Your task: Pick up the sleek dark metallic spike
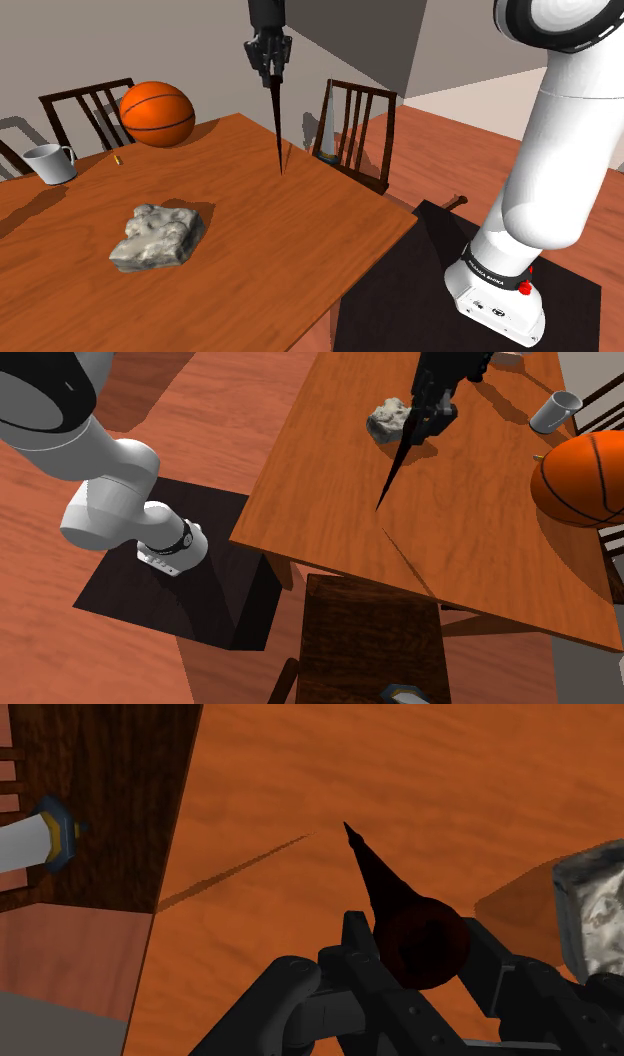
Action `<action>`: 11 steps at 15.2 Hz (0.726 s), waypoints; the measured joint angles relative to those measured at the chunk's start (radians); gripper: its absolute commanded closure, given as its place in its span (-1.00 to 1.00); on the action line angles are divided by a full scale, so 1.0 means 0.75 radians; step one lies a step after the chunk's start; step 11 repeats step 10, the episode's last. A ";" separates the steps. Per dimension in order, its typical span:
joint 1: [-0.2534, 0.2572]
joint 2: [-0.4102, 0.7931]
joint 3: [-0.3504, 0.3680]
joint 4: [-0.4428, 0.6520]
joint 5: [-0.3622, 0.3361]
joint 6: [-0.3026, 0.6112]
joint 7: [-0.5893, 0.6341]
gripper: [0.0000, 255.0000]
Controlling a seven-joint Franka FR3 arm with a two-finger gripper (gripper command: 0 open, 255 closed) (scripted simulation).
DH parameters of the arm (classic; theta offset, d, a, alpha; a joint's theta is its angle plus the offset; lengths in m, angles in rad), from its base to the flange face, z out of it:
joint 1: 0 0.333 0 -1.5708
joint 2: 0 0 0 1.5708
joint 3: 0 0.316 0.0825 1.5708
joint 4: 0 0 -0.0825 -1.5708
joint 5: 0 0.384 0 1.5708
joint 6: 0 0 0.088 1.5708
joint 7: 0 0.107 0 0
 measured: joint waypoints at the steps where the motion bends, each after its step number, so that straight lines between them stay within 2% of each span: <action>1: 0.001 0.009 0.000 0.030 -0.002 -0.022 0.000 1.00; 10: 0.024 0.110 0.006 0.335 -0.029 -0.228 0.011 1.00; 11: 0.024 0.110 0.006 0.335 -0.029 -0.228 0.011 1.00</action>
